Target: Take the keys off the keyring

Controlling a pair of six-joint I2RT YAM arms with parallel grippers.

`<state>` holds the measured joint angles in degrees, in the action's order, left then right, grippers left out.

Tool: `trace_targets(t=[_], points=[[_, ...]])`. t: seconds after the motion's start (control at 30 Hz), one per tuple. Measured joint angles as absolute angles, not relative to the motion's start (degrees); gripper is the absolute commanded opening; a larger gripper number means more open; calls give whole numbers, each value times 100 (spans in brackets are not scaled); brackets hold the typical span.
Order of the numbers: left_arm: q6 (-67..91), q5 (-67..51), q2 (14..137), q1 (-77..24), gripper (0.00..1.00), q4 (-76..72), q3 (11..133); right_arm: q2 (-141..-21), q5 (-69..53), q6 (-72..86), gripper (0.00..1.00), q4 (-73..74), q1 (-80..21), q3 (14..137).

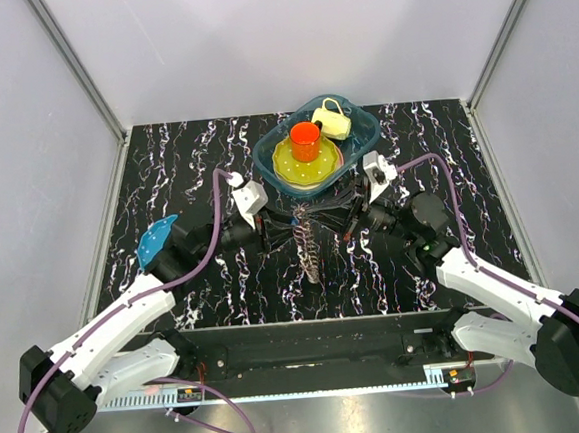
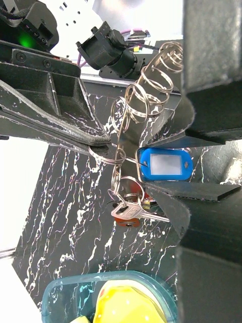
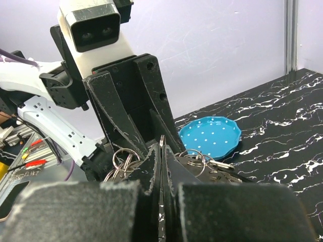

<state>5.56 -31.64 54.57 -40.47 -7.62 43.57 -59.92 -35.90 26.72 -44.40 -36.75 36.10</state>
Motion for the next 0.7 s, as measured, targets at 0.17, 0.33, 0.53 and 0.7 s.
trace_targets(t=[0.17,0.33,0.53,0.7], points=[[657,-3164,5500,-4058,0,-821,4346,-5990,-3389,2707,0,-4630,-3675,3479],[698,-3159,5500,-4066,0,-906,4346,-5918,-3186,2681,0,-4687,-3675,3417],[939,-3186,5524,-4091,0,-1203,4213,-5922,-3068,2633,0,-4917,-3675,3295],[1092,-3194,5662,-4110,0,-1352,4185,-6235,-3109,2698,0,-5474,-3675,3242]])
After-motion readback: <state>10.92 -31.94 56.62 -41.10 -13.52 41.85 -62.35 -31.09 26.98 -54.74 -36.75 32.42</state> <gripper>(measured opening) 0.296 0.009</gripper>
